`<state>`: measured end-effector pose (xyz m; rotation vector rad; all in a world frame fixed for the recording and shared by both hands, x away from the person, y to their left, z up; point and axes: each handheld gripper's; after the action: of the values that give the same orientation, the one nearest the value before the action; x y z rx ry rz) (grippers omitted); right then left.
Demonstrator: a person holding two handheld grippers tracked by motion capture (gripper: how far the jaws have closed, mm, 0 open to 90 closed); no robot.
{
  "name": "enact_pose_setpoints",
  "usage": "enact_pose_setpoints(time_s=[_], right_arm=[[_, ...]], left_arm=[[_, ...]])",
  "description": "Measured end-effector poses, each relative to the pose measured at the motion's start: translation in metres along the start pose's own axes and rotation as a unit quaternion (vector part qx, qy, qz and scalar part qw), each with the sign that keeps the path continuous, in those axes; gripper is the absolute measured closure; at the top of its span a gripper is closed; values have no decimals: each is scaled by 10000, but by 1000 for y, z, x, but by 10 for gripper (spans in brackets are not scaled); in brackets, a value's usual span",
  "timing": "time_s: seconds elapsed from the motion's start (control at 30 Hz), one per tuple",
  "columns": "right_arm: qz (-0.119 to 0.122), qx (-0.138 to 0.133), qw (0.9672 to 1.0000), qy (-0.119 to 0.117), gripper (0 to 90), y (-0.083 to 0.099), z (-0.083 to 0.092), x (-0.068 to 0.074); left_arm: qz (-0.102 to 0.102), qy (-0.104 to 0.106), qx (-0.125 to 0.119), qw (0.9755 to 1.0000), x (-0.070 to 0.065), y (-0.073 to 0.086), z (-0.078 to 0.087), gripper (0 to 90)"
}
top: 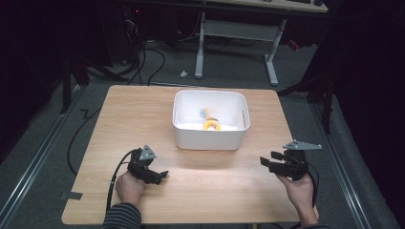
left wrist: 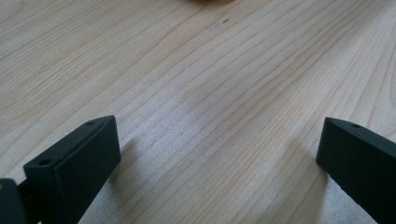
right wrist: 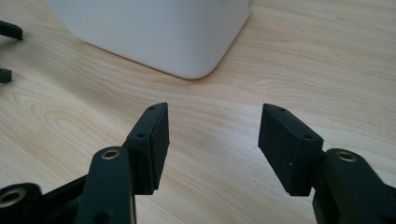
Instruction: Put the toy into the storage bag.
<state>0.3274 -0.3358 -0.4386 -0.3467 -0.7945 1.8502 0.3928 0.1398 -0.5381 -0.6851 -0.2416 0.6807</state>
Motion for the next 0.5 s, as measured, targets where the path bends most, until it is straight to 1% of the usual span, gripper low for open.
enact_pose_setpoints(time_s=[0.1, 0.2, 0.27, 0.33, 0.37, 0.4, 0.43, 0.47, 0.5], right_arm=[[-23, 39, 10000, -24, 434, 3, -5, 0], [-35, 107, 9999, -20, 433, 8, -15, 0], [-100, 176, 9998, -14, 432, 12, -21, 0], [-110, 199, 9997, -18, 431, 14, -25, 0], [-120, 278, 9995, -2, 431, 18, -31, 1], [-120, 278, 9995, -2, 431, 18, -31, 1], [-59, 305, 9995, 36, 430, 20, -34, 1], [-84, 376, 9992, 86, 427, 25, -41, 1], [-84, 376, 9992, 86, 427, 25, -41, 1]], left_arm=[[2, 1, 1, 10000, 0, 0, 0, 0], [0, 2, 1, 10000, 0, 0, 0, 0], [-1, 0, 1, 10000, 0, 0, 0, 0], [0, 0, 1, 10000, 0, 0, 0, 0], [-1, 0, 1, 10000, 0, 0, 0, 0], [-1, 0, 1, 10000, 0, 0, 0, 0], [-2, -1, 0, 10000, 0, 0, 0, 0], [-1, 0, 0, 10000, 0, 0, 0, 0], [-2, -1, 1, 10000, 0, 0, 0, 0]])
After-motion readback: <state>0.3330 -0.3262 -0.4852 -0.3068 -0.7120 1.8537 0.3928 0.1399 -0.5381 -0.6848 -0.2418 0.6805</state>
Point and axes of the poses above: each handheld gripper's, and its own axes: z roughly backward along the jaws, y roughly out of its underside, x roughly to its left, and after that the axes turned 4 degrees about x, right-handed
